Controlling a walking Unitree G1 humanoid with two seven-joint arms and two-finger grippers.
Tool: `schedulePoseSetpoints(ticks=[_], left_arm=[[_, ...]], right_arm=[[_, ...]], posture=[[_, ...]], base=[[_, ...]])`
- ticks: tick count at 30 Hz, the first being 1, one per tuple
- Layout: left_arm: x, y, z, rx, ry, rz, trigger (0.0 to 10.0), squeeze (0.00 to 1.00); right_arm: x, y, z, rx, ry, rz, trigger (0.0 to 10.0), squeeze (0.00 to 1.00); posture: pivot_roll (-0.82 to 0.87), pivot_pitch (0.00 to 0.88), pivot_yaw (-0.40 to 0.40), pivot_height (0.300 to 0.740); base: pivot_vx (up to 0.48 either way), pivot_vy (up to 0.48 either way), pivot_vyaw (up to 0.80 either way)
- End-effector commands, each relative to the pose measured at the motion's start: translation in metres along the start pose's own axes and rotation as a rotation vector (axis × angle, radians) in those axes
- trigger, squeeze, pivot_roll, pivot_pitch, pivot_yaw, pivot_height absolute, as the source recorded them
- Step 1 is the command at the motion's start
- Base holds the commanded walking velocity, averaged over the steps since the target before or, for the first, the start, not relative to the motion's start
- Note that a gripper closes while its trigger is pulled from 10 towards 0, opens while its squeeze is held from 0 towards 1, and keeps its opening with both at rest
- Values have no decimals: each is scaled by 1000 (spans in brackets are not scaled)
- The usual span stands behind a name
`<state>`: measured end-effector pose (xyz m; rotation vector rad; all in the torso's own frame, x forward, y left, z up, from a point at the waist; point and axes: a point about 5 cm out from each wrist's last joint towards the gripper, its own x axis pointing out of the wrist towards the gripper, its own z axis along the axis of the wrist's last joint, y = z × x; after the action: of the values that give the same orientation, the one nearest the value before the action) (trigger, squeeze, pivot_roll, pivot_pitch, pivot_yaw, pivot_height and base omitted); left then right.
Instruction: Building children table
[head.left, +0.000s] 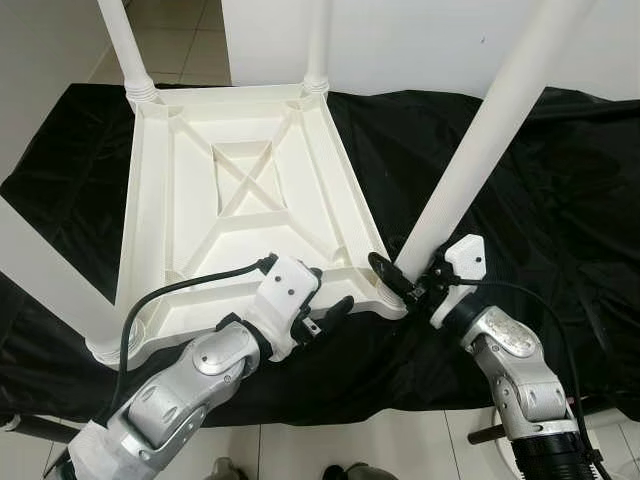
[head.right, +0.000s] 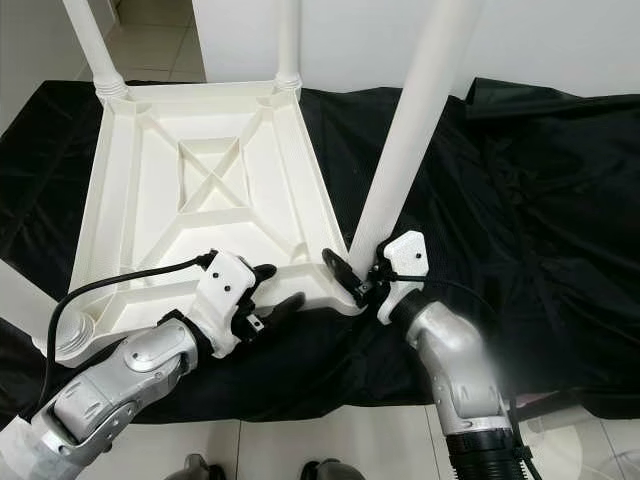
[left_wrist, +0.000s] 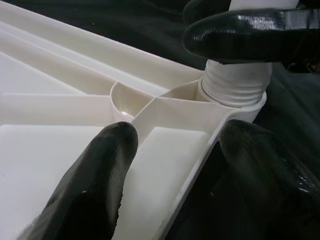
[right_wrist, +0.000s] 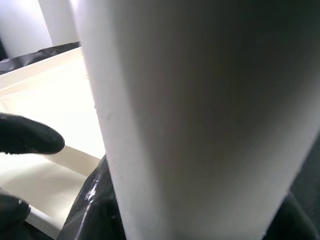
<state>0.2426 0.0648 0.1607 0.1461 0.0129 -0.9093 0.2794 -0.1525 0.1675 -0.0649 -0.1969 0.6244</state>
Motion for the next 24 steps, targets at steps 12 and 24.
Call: schedulePoseSetpoints(ticks=[12, 24], left_arm=[[-2, -17, -2, -20, 9, -261, 10000, 0], [1, -14, 0, -43, -1, -210, 10000, 0]], right_arm=[[-3, 9, -5, 67, 24, -323, 10000, 0], [-3, 31, -12, 121, 68, -616, 10000, 0]], posture=[[-90, 172, -53, 740], [-79, 183, -53, 740]], base=[[0, 0, 0], [0, 0, 0]])
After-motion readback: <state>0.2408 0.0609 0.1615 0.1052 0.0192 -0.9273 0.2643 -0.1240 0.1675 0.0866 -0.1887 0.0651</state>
